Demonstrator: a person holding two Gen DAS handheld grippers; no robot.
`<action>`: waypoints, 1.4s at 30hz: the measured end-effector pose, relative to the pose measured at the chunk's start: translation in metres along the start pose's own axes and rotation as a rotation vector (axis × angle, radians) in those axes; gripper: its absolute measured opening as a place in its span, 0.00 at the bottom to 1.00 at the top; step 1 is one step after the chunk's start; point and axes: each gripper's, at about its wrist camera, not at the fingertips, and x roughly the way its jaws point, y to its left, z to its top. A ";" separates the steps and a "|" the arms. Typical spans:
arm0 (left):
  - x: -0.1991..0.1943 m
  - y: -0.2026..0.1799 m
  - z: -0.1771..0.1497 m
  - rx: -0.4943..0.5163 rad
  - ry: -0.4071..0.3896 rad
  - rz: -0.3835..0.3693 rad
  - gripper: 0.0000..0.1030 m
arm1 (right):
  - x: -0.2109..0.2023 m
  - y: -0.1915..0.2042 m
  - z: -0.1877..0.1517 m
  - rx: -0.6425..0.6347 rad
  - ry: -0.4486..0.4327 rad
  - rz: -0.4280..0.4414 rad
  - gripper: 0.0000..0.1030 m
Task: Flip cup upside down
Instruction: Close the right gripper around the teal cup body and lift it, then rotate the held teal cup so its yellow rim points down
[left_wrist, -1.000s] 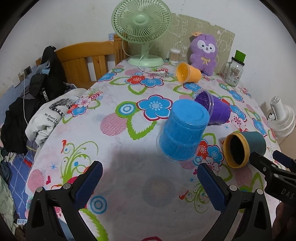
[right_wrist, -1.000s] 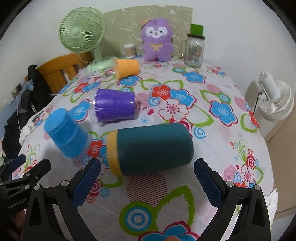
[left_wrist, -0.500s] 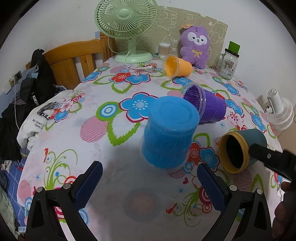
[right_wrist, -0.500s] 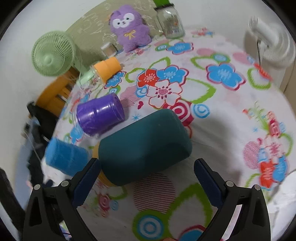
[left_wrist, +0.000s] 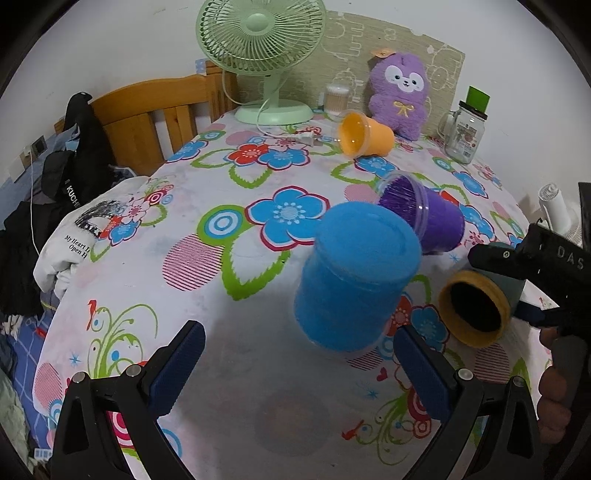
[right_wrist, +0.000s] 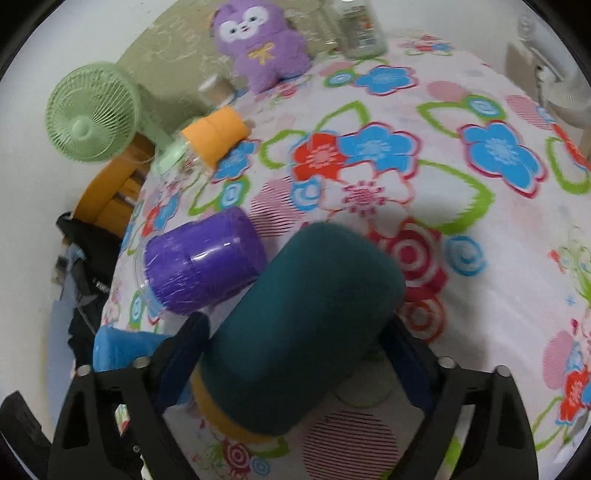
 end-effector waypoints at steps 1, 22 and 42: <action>0.000 0.001 0.000 -0.003 0.000 0.003 1.00 | 0.001 0.001 0.000 -0.008 0.005 0.011 0.81; -0.020 0.013 -0.003 -0.034 -0.036 -0.004 1.00 | -0.039 0.035 -0.017 -0.208 -0.096 -0.056 0.60; -0.039 0.014 -0.009 -0.039 -0.068 -0.013 1.00 | -0.058 0.038 -0.032 -0.235 -0.103 -0.041 0.59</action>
